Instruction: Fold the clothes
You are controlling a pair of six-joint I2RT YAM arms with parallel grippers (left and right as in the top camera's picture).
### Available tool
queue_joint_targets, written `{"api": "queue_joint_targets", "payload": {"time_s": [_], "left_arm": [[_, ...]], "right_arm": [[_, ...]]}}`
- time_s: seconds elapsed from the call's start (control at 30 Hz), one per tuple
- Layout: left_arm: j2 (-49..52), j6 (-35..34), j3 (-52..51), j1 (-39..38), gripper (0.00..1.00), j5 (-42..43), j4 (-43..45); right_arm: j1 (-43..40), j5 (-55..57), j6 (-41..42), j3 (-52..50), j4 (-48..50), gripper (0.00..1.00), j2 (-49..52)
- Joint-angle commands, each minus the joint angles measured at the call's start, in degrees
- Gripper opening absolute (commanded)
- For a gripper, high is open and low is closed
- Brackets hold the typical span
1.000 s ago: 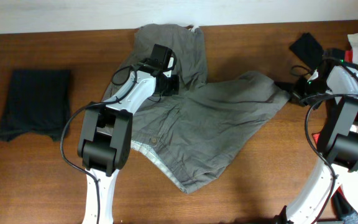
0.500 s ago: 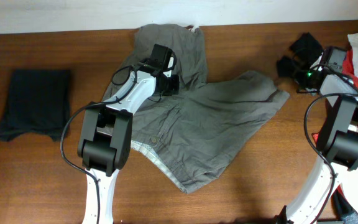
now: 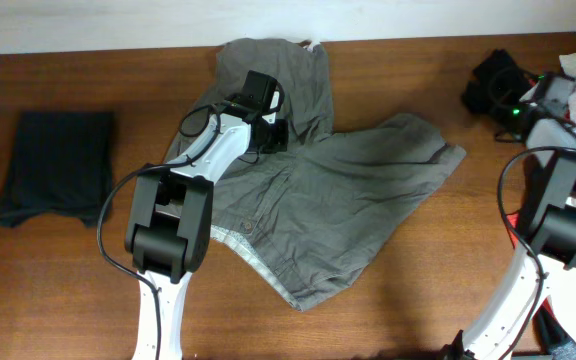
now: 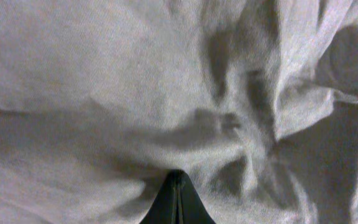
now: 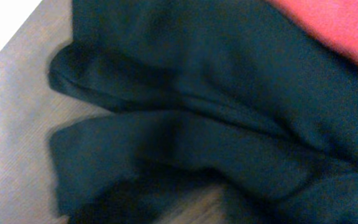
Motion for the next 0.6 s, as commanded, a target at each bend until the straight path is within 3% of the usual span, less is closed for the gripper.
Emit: {"api": "queue_joint_targets", "payload": {"time_s": [0.0, 0.27, 0.57], "left_arm": [[2.10, -0.26, 0.48, 0.11, 0.01, -0.85, 0.61], [-7.89, 2.36, 7.13, -0.26, 0.01, 2.14, -3.43], [-19.82, 2.03, 7.41, -4.94, 0.00, 3.58, -22.95]], "right_arm": [[-1.97, -11.78, -1.90, 10.19, -6.91, 0.99, -1.49], [-2.56, -12.11, -6.38, 31.89, -35.32, 0.99, -3.65], [-2.49, -12.09, -6.38, 35.10, -40.92, 0.99, -3.45]]}}
